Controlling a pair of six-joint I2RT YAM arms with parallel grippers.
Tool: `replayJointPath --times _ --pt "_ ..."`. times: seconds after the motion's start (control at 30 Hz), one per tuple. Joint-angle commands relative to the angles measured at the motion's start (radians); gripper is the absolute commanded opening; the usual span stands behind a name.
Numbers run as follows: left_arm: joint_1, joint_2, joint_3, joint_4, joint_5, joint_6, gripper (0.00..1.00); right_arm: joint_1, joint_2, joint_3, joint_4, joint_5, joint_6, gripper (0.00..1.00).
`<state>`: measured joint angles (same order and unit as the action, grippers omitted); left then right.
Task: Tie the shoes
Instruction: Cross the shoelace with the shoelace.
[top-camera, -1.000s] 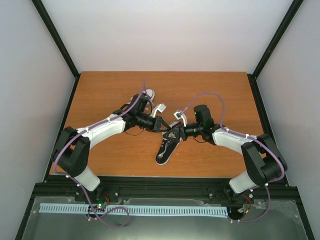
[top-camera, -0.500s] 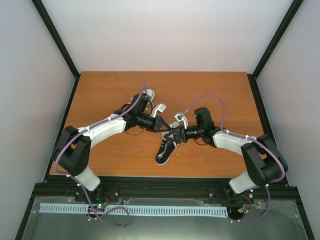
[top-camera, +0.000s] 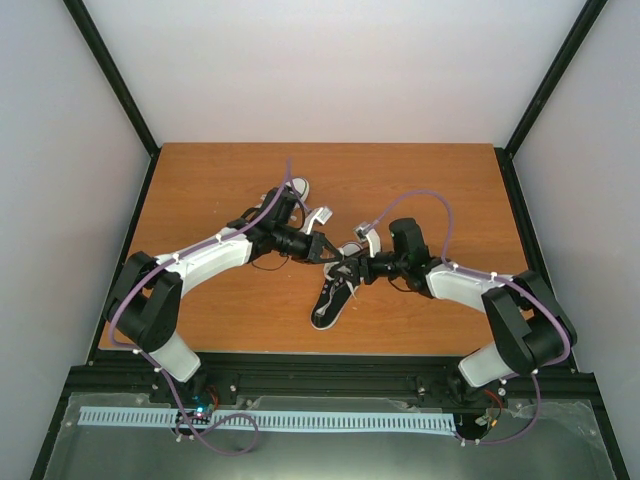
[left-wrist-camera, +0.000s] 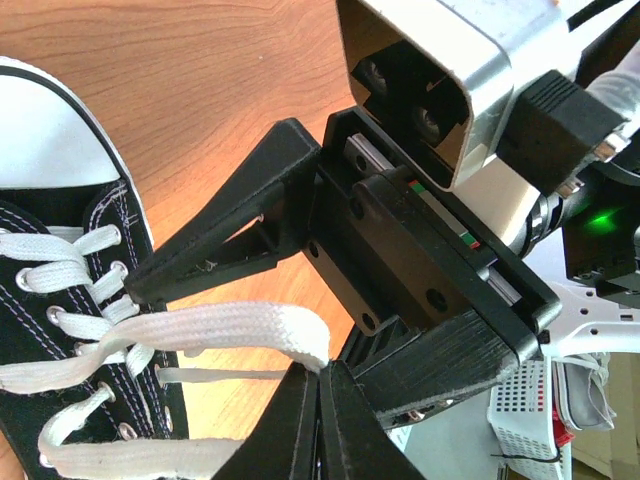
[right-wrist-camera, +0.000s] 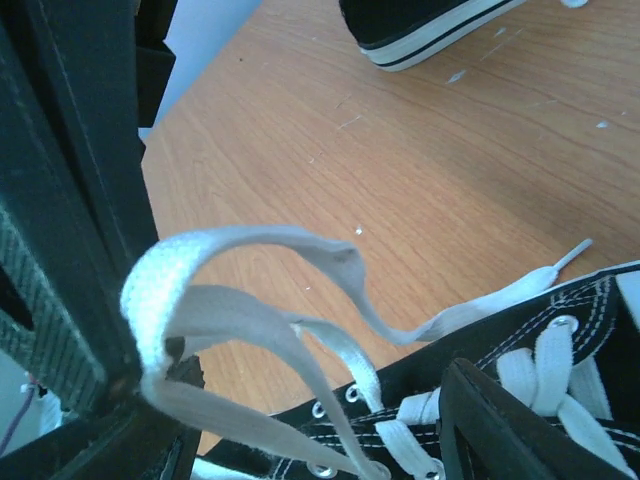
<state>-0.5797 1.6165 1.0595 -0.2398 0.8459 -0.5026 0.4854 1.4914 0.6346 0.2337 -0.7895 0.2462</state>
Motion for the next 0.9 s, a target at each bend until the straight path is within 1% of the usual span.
replayJointPath --times 0.0,0.07,0.2,0.27,0.33,0.47,0.67,0.8,0.87 --pt "0.005 0.012 0.048 0.013 0.016 -0.011 0.01 0.013 -0.041 -0.007 0.039 0.063 -0.055 0.65" --pt "0.004 0.017 0.056 -0.006 0.014 -0.007 0.01 0.013 -0.082 -0.015 0.03 0.056 -0.073 0.69" --pt "0.004 0.011 0.059 -0.033 0.02 0.01 0.01 0.012 -0.181 -0.019 -0.025 0.049 -0.103 0.85" --pt "0.004 0.005 0.055 -0.033 0.023 0.014 0.01 0.012 -0.216 -0.011 -0.029 0.042 -0.097 0.9" --pt "0.004 0.004 0.051 -0.026 0.036 0.016 0.01 0.012 -0.222 0.01 -0.016 0.016 -0.085 0.93" --pt "0.004 0.008 0.046 -0.019 0.072 0.021 0.01 0.012 -0.177 0.076 -0.019 -0.034 -0.092 0.94" --pt "0.004 -0.003 0.058 -0.059 0.091 0.058 0.01 0.012 -0.055 0.142 -0.046 -0.224 -0.101 0.93" --pt "0.004 0.003 0.062 -0.062 0.097 0.059 0.01 0.012 -0.017 0.138 -0.081 -0.292 -0.131 0.89" --pt "0.004 0.005 0.062 -0.064 0.098 0.058 0.01 0.011 -0.003 0.136 -0.103 -0.296 -0.144 0.86"
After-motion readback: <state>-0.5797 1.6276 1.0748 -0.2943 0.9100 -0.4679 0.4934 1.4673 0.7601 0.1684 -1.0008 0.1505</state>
